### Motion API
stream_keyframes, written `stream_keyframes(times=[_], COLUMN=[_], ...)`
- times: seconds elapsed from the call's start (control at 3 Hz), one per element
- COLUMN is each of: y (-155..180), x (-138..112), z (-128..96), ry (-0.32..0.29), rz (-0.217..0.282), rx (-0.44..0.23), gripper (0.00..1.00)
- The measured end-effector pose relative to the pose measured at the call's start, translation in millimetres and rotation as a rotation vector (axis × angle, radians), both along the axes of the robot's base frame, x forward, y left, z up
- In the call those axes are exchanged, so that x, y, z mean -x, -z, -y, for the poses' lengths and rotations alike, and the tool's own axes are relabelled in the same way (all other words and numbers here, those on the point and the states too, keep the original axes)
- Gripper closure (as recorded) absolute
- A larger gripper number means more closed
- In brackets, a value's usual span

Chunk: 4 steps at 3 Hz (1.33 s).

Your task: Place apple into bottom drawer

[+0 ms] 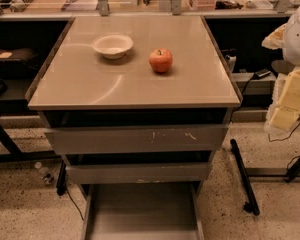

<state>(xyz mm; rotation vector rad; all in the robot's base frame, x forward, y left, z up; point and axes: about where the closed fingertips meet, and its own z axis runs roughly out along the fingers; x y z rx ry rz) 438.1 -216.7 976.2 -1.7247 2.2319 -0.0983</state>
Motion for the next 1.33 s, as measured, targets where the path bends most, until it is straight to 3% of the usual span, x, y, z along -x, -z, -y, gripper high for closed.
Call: stream_keyframes(times=[0.33,0.67,1.33], y=[0.0,-5.8,-13.2], x=[0.0,-13.2,-58.7], z=[0.0,-10.6,-28.3], ry=[0.000,-0.028,-0.124], rz=[0.000,0.048,0.226], rx=[0.000,-0.052,-0.260], gripper=[0.00,0.00,0.00])
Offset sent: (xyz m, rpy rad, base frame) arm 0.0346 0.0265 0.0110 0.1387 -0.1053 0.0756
